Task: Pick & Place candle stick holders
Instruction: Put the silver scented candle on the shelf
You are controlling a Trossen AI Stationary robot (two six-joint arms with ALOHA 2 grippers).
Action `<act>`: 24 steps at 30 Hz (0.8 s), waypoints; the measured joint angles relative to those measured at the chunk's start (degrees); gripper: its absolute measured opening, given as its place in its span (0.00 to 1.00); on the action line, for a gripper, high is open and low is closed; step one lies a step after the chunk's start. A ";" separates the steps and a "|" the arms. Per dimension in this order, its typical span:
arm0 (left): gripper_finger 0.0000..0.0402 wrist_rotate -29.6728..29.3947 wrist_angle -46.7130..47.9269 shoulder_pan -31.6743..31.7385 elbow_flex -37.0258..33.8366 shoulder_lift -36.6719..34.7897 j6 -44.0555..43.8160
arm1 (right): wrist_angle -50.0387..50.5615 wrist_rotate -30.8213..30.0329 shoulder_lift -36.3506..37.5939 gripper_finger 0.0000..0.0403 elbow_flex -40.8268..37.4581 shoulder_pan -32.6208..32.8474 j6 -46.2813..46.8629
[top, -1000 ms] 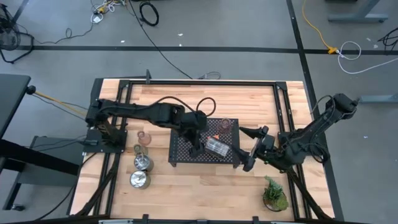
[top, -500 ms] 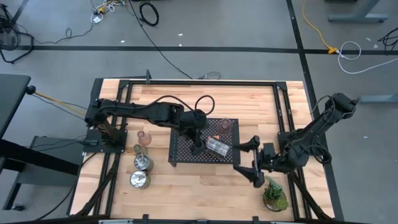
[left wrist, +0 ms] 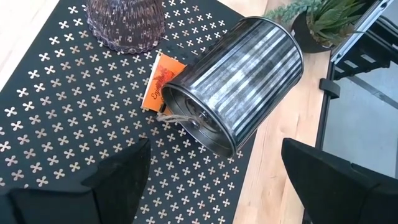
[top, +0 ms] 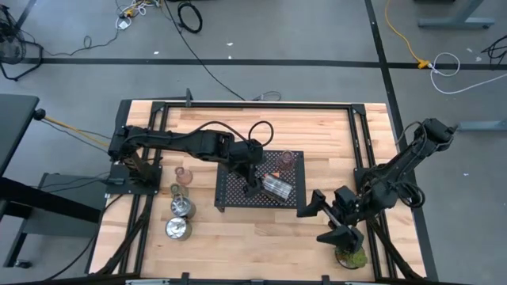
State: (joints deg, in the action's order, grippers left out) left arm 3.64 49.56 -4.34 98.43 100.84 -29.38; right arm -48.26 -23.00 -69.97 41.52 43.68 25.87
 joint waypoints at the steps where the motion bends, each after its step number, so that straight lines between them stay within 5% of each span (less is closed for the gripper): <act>1: 0.90 0.00 0.00 0.00 0.00 0.00 0.01 | -0.54 0.03 0.00 0.99 0.00 -0.05 0.05; 5: 0.90 0.01 -0.02 0.00 0.00 0.00 0.00 | 1.17 -3.29 0.02 0.99 0.07 -1.69 4.10; 12: 0.90 -1.31 -0.03 0.04 -0.02 0.00 -2.04 | 21.33 -12.15 -0.02 0.90 0.07 -1.71 20.14; 24: 0.90 -4.34 -0.03 -0.07 -0.02 0.02 -10.50 | 32.26 -14.99 -0.02 0.70 0.07 -1.79 30.03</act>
State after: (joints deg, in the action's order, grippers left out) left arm -0.70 49.53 -4.41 98.41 100.86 -39.88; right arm -16.00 -38.00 -70.00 41.58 41.89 55.89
